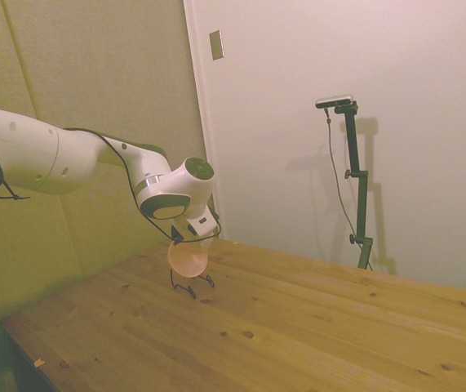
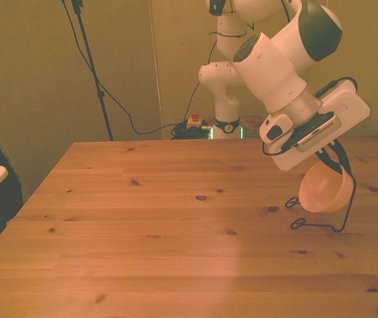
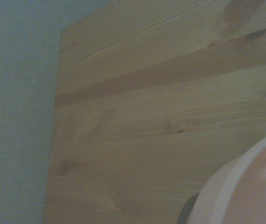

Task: Load the bowl

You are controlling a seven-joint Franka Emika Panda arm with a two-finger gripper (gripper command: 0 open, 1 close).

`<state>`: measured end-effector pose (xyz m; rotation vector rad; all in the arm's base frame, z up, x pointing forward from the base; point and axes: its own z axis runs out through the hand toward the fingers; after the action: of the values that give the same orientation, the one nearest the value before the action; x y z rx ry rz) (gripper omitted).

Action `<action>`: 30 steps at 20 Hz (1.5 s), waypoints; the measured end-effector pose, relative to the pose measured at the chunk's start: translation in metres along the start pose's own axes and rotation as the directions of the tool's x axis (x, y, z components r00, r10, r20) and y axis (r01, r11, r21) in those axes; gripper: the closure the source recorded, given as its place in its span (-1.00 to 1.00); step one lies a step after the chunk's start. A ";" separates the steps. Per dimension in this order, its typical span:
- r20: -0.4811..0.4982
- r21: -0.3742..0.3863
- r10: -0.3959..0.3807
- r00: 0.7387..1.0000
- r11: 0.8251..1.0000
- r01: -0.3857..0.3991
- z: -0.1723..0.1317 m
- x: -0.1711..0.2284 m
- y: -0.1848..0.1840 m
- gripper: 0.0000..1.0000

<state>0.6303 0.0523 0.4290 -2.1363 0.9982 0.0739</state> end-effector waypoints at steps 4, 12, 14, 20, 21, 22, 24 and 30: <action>0.020 0.020 -0.007 1.000 1.000 0.007 0.007 0.005 0.005 1.00; 0.044 0.019 -0.010 0.999 1.000 0.009 0.023 0.014 0.016 1.00; 0.051 0.015 -0.007 0.999 1.000 0.006 0.025 0.016 0.017 1.00; 0.053 0.013 -0.001 0.999 1.000 0.000 0.024 0.019 0.019 -1.00; 0.053 0.013 -0.001 0.999 1.000 0.000 0.024 0.020 0.019 -1.00; 0.053 0.014 0.000 0.999 1.000 0.000 0.024 0.020 0.019 -1.00; 0.052 0.014 0.000 0.999 1.000 -0.001 0.024 0.020 0.020 -1.00; 0.052 0.022 0.001 0.999 1.000 -0.002 0.011 0.022 0.018 -1.00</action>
<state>0.6356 0.0385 0.4024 -2.1029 0.9656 0.1182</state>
